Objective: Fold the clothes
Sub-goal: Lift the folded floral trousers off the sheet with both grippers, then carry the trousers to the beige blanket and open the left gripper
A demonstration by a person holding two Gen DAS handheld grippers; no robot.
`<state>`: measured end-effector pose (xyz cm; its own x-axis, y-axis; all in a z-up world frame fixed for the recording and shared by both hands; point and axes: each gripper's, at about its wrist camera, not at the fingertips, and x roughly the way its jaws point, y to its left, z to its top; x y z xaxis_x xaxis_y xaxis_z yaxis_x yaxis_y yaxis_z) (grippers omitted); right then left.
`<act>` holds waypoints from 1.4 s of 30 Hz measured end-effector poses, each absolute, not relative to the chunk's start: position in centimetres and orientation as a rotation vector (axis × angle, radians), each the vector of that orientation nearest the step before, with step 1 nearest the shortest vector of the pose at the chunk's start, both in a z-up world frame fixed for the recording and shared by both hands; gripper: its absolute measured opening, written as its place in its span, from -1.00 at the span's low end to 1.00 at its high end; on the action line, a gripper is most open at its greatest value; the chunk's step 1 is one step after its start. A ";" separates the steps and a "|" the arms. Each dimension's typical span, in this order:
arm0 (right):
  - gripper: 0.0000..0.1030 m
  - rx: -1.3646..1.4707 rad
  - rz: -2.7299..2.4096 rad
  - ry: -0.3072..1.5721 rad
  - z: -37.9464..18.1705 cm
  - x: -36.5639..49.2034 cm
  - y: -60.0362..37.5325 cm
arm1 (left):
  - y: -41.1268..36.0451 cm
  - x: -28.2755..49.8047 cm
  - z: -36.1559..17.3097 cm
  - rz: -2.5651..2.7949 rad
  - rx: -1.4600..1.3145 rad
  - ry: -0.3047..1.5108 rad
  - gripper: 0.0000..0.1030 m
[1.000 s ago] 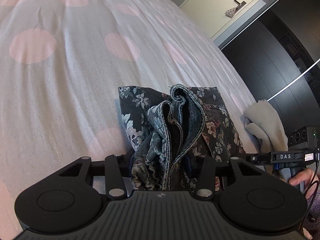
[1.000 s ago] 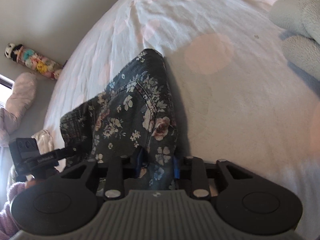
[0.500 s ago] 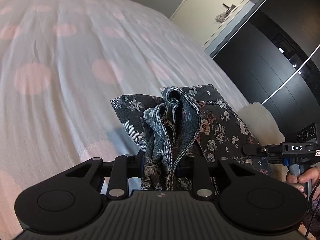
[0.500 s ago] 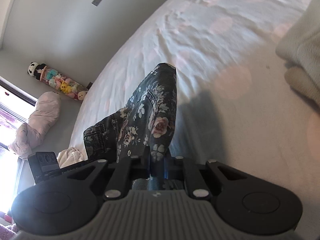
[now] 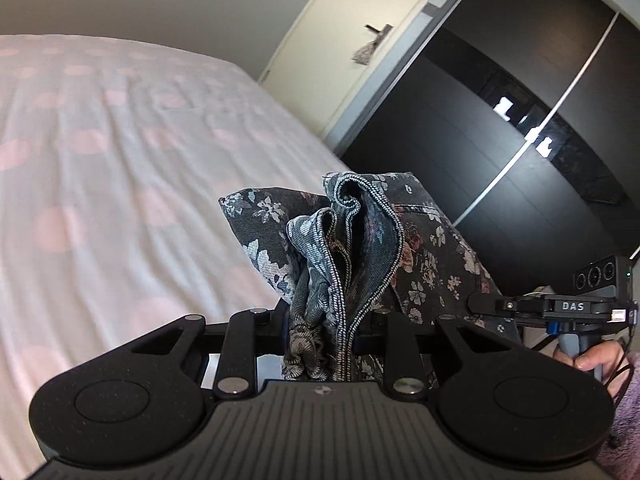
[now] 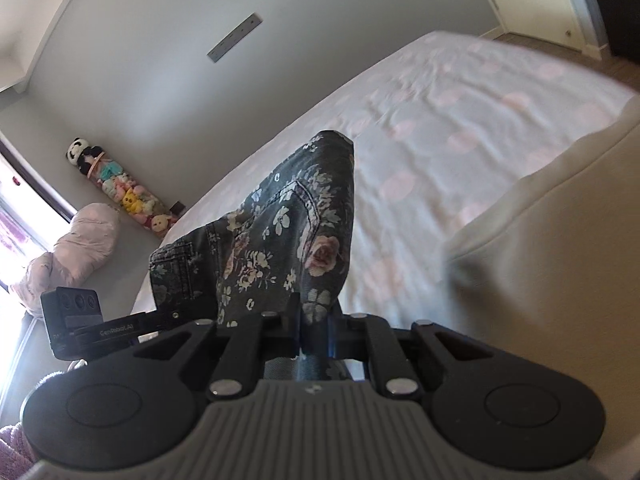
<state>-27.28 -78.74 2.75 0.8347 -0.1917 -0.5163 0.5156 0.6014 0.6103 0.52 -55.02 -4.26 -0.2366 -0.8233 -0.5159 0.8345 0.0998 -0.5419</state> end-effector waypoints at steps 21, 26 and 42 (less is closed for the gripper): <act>-0.75 0.361 -0.923 0.838 9.7 -42.4 -92.2 | -80.7 -19.7 -8.7 -1.821 0.075 1.193 -0.56; -0.75 0.193 -0.991 0.941 9.3 -41.2 -97.0 | -85.5 -20.8 -10.4 -1.832 0.026 1.220 -0.56; -0.74 0.001 -1.139 1.131 0.0 -37.8 -105.7 | -90.8 -21.9 -16.3 -1.730 0.042 1.256 -0.45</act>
